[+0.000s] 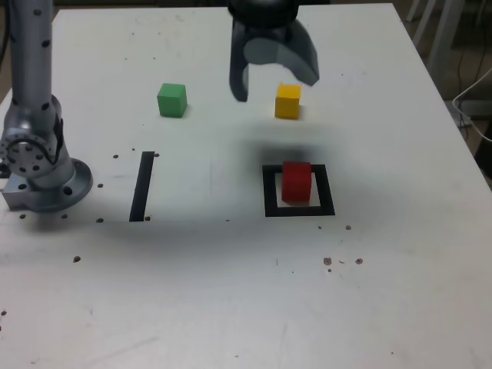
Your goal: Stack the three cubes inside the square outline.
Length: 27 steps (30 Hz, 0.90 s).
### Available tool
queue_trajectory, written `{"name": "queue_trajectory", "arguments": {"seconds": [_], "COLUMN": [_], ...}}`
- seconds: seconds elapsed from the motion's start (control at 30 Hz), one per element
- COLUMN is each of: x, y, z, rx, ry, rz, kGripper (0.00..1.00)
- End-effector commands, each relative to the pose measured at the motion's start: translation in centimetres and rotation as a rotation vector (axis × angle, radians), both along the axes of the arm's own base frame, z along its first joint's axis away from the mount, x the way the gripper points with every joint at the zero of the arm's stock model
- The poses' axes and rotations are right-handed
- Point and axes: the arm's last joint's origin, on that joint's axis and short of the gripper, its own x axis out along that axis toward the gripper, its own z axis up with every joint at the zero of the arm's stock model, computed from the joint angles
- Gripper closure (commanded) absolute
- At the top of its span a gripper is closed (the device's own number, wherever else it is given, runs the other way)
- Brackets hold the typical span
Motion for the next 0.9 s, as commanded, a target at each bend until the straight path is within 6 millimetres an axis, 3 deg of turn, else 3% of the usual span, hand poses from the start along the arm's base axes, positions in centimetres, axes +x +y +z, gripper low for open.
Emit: {"name": "queue_trajectory", "arguments": {"seconds": [0.0,0.4,0.87], "x": [0.7,3.4,4.1], "y": [1.3,7.4,8.5], "z": [-0.2,-3.8,-6.6], "rx": [0.003,-0.004,-0.003], "ry": [0.010,0.083,0.091], "rz": [0.001,0.001,-0.016], "kGripper": [0.01,0.01,0.03]}}
